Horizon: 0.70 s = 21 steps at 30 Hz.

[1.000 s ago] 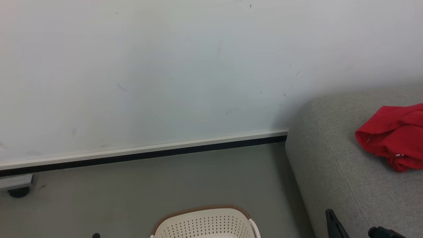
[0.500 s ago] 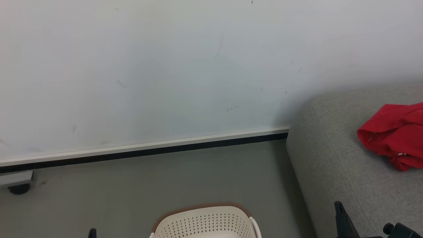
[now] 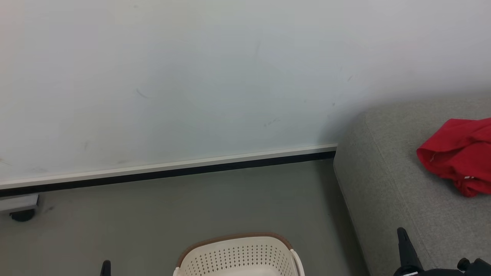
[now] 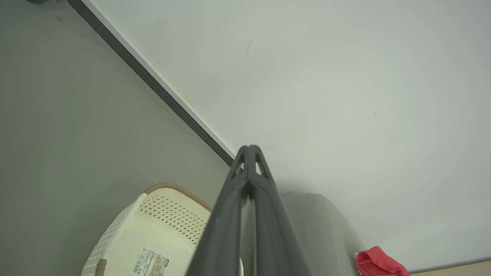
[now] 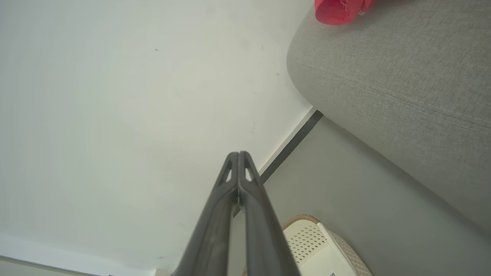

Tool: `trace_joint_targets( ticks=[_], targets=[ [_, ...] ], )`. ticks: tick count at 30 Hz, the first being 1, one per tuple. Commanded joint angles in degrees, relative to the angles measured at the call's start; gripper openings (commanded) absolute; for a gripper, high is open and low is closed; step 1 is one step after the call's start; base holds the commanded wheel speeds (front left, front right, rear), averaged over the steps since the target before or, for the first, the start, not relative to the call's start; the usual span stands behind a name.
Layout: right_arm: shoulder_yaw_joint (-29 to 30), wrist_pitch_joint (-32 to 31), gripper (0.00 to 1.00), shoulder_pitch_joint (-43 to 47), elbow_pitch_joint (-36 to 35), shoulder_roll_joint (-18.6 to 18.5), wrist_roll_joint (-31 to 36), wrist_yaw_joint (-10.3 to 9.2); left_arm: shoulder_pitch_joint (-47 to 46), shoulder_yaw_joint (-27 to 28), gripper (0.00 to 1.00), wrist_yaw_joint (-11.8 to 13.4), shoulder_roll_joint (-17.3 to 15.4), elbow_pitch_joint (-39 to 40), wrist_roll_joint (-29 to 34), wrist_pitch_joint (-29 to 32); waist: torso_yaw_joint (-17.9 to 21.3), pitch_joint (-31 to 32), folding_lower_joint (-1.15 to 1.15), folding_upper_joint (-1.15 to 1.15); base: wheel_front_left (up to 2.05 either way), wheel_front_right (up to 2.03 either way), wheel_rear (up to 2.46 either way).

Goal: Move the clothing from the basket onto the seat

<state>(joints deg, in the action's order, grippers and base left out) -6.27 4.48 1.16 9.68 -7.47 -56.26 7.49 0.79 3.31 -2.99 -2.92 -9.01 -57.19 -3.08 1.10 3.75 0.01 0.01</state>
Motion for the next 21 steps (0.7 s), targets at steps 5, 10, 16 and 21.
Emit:
trace_joint_targets(
  ticks=[5,10,16,21],
  targets=[
    [0.24,-0.25,0.0,-1.89,-0.41,-1.06,-5.25,0.01,-2.08,0.47,0.0,-0.46,-0.12,0.1,-4.07,1.04,-0.08,-0.26,0.0,-0.01,0.0,0.0,0.0],
    [0.29,-0.27,0.0,-2.44,-0.22,-1.52,-9.3,0.01,-2.77,0.66,0.0,-0.55,-0.11,-0.15,-7.07,1.82,-0.16,-0.51,0.0,-0.01,0.0,0.0,0.0],
    [0.32,-0.26,0.0,-2.69,-0.02,-1.99,-13.2,0.01,-3.11,0.83,0.0,-0.71,-0.09,-0.4,-9.88,2.6,-0.23,-0.76,0.0,-0.01,0.0,0.0,0.0],
    [0.31,-0.23,0.0,-3.26,0.16,-2.46,-16.92,0.01,-3.75,0.98,0.0,-0.86,-0.08,-0.61,-12.54,3.36,-0.3,-1.01,0.0,-0.01,0.0,0.0,0.0]
  ],
)
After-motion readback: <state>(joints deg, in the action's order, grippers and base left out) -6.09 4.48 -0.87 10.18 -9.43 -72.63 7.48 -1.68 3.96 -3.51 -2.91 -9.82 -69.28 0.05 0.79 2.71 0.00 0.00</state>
